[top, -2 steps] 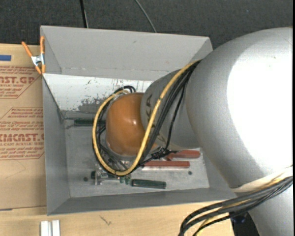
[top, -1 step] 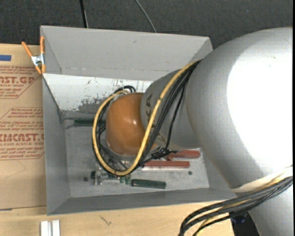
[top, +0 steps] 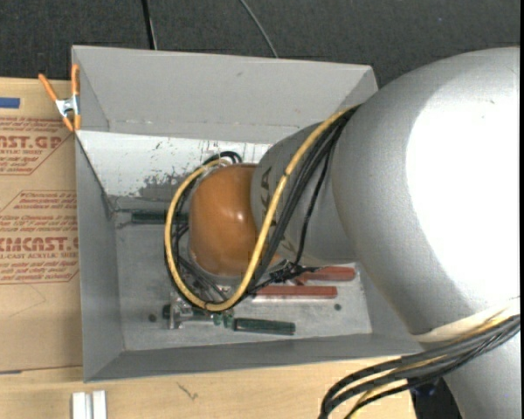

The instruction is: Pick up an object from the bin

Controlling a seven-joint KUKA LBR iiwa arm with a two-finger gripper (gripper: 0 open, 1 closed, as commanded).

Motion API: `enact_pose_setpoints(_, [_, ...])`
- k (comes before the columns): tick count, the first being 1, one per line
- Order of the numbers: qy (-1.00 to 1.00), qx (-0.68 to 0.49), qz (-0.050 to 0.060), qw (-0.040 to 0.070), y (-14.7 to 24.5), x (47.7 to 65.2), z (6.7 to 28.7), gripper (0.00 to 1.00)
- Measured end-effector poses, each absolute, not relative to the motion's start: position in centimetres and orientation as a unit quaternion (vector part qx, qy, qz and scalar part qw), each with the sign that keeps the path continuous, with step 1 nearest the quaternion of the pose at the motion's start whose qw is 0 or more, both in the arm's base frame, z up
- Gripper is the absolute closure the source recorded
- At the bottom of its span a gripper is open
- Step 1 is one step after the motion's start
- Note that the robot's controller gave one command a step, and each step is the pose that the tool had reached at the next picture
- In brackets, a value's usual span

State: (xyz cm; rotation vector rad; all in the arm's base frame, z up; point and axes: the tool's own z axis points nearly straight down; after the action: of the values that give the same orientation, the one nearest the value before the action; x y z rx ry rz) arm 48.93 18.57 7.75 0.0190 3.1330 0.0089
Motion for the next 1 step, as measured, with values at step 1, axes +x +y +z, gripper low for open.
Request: enact_pose_setpoints(1, [1.0, 0.006, 0.0, -0.002, 18.43, 48.62, 9.21, 1.0])
